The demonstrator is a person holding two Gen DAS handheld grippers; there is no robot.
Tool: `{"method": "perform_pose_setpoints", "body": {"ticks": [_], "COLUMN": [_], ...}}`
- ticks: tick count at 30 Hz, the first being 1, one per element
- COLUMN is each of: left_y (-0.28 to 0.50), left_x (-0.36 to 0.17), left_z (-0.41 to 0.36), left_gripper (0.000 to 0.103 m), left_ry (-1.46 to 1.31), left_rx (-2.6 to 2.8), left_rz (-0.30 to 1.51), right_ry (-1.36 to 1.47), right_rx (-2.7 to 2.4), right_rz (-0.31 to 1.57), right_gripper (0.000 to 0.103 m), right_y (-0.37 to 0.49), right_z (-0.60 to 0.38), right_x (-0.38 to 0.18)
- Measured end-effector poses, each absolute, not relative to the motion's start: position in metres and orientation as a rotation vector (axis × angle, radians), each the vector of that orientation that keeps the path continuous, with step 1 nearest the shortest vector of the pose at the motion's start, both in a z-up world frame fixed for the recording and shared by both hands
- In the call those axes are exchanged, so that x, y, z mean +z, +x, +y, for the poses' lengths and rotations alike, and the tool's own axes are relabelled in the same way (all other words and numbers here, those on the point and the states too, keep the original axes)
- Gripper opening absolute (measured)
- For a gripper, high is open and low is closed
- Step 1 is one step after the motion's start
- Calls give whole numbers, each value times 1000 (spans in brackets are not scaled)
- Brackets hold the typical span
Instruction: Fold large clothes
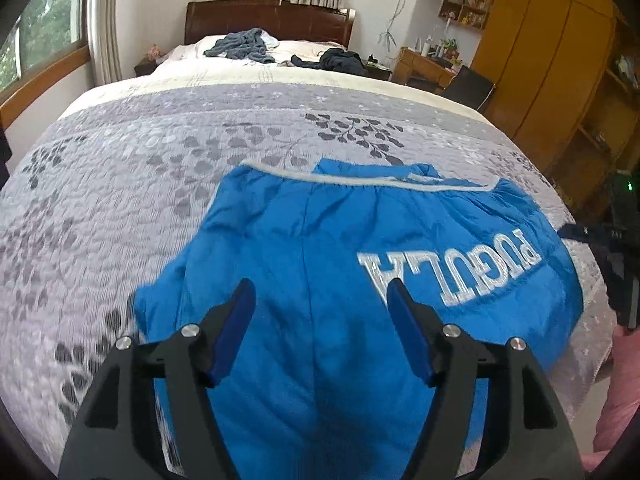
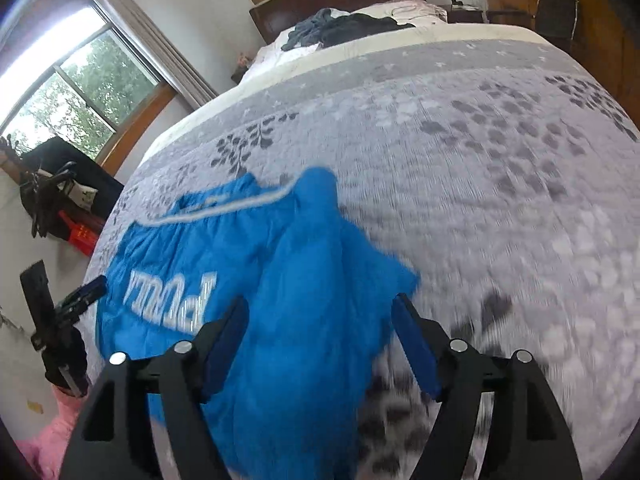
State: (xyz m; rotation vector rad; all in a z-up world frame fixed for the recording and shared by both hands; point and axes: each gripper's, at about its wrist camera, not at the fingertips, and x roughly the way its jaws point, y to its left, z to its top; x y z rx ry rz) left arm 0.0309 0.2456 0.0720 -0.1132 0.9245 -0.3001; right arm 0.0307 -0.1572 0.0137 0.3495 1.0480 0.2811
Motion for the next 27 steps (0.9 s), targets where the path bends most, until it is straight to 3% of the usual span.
{"method": "perform_pose_setpoints", "body": {"ticks": [5, 19, 24, 27], "left_y": [7, 6, 7, 7], "left_x": [70, 48, 45, 45], "left_z": [248, 250, 251, 250], "left_gripper": [68, 71, 71, 71], "left_ry": [-131, -102, -122, -122], "left_rx": [-313, -321, -332, -338], "left_rz": [923, 908, 913, 918], "right_ry": [400, 606, 640, 613], "right_rx": [293, 471, 527, 521], "right_rz": [1067, 1115, 1089, 1056], "right_gripper": [84, 85, 55, 43], "right_y": [-2, -4, -1, -6], "right_z": [-164, -154, -149, -145], "right_x": [5, -58, -59, -41]}}
